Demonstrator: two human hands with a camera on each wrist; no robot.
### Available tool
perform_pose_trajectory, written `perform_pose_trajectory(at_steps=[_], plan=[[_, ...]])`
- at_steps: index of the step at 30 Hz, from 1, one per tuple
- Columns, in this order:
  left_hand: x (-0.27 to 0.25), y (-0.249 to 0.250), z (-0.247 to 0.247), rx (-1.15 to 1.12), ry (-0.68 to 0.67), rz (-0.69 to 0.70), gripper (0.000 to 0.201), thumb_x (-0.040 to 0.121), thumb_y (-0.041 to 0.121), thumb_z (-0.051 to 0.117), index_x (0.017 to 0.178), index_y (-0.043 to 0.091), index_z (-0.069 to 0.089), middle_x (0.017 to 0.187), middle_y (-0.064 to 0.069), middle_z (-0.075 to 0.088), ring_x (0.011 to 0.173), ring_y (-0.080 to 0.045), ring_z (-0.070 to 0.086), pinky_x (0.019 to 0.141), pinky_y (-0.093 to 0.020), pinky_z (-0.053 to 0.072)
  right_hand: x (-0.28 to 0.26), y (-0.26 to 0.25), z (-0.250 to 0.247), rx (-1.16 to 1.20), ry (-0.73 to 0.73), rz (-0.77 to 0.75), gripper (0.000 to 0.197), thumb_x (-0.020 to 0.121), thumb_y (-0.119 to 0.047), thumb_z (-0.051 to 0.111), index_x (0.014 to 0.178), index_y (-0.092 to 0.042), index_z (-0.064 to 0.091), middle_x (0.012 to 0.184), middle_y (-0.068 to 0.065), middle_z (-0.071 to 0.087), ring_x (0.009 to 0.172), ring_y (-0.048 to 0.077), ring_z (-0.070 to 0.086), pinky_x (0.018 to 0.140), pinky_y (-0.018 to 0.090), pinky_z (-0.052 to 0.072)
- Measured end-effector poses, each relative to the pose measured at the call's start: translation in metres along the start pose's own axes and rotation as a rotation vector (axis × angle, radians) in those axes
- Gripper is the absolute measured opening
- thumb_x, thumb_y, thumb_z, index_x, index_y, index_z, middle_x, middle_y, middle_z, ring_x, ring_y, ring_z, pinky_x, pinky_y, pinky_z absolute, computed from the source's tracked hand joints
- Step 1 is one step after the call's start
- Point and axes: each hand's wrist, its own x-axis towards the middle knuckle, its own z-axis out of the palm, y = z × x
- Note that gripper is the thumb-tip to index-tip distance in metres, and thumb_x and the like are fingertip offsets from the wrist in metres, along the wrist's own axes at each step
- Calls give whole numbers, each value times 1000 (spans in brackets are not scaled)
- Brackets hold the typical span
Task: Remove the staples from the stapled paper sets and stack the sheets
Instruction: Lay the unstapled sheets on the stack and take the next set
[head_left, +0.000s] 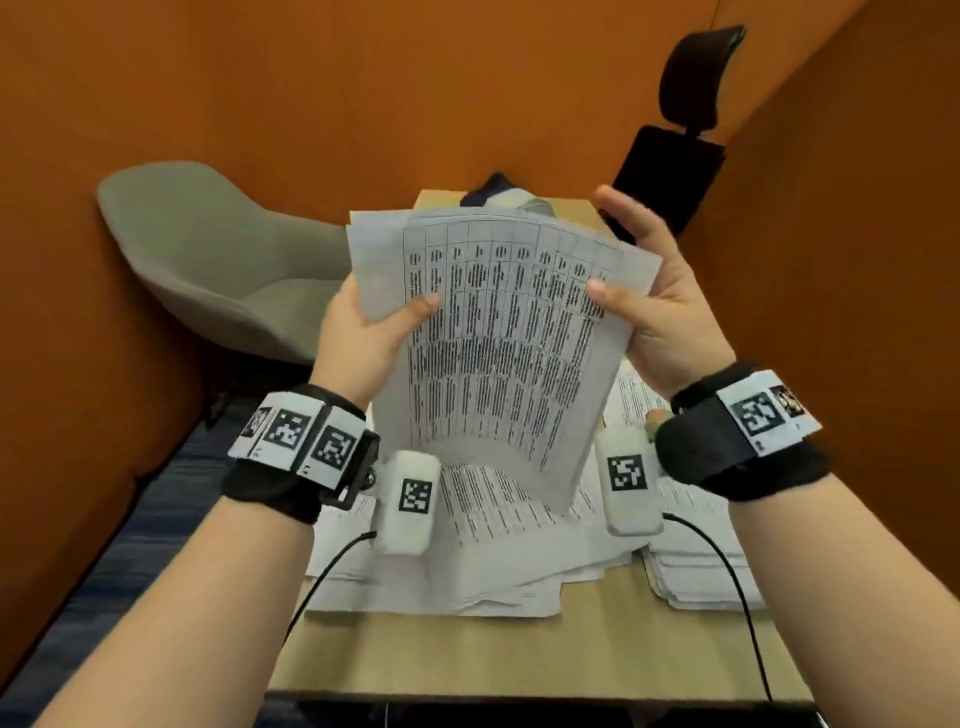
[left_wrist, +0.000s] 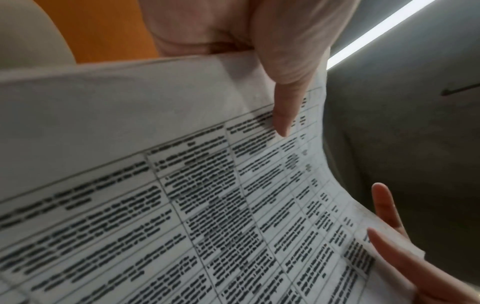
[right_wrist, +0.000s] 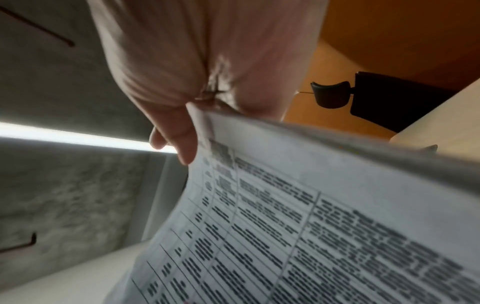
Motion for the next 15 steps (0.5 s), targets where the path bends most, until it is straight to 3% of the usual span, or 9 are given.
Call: perform_pose_trajectory(at_steps=[2, 4, 6, 7, 11, 13, 15], plan=[[0, -3, 1, -3, 1, -16, 37, 81, 14, 69, 116, 13, 58, 114, -1, 65, 107, -12, 62, 98, -34, 46, 2, 2, 5, -23, 21, 25, 35, 81, 7, 53, 101, -20, 61, 108, 9, 60, 99, 21, 63, 82, 36, 55], [1, 0, 3, -23, 9, -20, 32, 83, 10, 66, 113, 13, 60, 114, -4, 65, 104, -11, 62, 96, -30, 47, 7, 4, 7, -144, 56, 1, 29, 82, 5, 52, 90, -21, 60, 102, 8, 58, 97, 25, 60, 84, 42, 54], [4, 5, 4, -49, 26, -3, 27, 83, 9, 65, 108, 17, 61, 111, -2, 66, 103, -8, 62, 93, -26, 49, 13, 2, 4, -255, 120, -64, 35, 82, 2, 56, 80, -32, 64, 96, 5, 56, 99, 31, 54, 91, 53, 47], [5, 7, 3, -64, 35, 7, 25, 83, 9, 66, 105, 19, 61, 108, 1, 66, 102, -8, 63, 91, -25, 50, 15, 0, 1, -294, 147, -95, 36, 82, 2, 58, 78, -34, 64, 94, 2, 56, 98, 30, 54, 92, 52, 46], [3, 1, 3, -94, 49, 4, 26, 82, 11, 67, 108, 16, 62, 108, 1, 67, 102, -9, 64, 86, -22, 52, 11, 1, -3, -320, 171, -146, 34, 83, 6, 59, 78, -28, 62, 89, 0, 57, 90, 18, 57, 82, 36, 50], [-1, -9, 7, -70, 30, -35, 31, 82, 12, 68, 112, 13, 61, 110, -1, 67, 103, -10, 63, 88, -23, 51, 9, 7, -4, -316, 187, -112, 37, 81, 5, 60, 77, -32, 62, 90, 3, 57, 91, 23, 57, 82, 39, 51], [-4, -17, 10, -65, 16, -64, 37, 81, 10, 68, 117, 9, 59, 107, 2, 67, 100, -5, 63, 86, -19, 50, 8, 12, -6, -318, 208, -91, 32, 79, 5, 60, 81, -27, 60, 92, 6, 56, 95, 28, 56, 83, 42, 50]])
